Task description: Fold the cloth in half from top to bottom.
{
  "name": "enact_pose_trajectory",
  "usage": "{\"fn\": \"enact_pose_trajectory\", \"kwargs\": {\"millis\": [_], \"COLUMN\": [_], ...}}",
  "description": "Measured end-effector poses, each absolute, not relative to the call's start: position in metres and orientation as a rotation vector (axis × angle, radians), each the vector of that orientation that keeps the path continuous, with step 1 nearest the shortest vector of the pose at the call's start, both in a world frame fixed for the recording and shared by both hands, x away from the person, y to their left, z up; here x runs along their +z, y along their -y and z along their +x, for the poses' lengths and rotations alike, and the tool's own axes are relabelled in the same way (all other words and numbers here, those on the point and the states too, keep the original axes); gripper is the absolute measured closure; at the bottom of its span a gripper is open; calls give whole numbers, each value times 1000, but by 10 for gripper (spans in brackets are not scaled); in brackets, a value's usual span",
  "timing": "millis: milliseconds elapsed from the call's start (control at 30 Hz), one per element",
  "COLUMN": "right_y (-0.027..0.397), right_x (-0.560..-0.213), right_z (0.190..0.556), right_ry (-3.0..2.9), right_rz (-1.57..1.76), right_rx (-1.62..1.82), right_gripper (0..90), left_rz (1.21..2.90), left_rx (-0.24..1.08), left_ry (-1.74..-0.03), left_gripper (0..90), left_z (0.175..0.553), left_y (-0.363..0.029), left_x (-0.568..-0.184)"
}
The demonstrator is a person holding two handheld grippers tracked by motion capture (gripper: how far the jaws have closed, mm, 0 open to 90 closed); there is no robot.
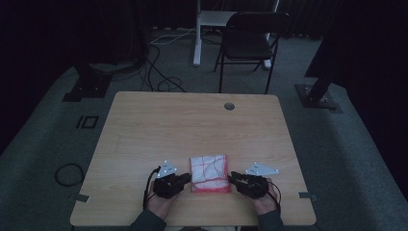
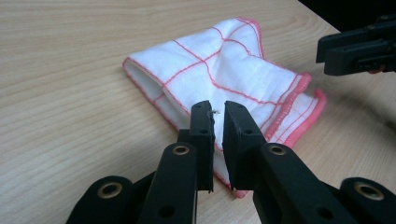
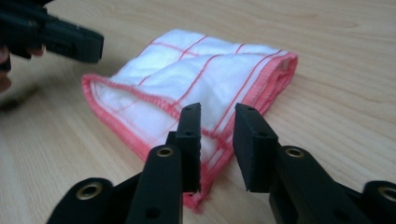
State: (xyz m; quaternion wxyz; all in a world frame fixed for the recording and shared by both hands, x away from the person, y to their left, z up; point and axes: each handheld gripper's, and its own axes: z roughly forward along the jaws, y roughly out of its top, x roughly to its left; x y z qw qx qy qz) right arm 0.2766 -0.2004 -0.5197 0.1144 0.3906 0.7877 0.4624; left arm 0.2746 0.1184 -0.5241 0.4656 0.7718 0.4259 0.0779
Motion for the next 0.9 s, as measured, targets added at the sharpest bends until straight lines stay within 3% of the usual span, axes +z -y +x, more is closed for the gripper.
{"fn": "enact_pose_trajectory", "kwargs": {"millis": [533, 900], "right_y": [191, 190], "right_x": [-519, -528], "right_z": [286, 287], "right_ry": [-2266, -2315], "right_rz": [1143, 1166], "right_rx": [1348, 1303], "right_gripper": [719, 710], "left_rz": [1918, 2010], "left_rx": [179, 181], "left_ry": [-972, -969], "left_gripper": [810, 810], "left_z": [273, 264], "left_y": [-102, -97], "left_x": [-520, -539]}}
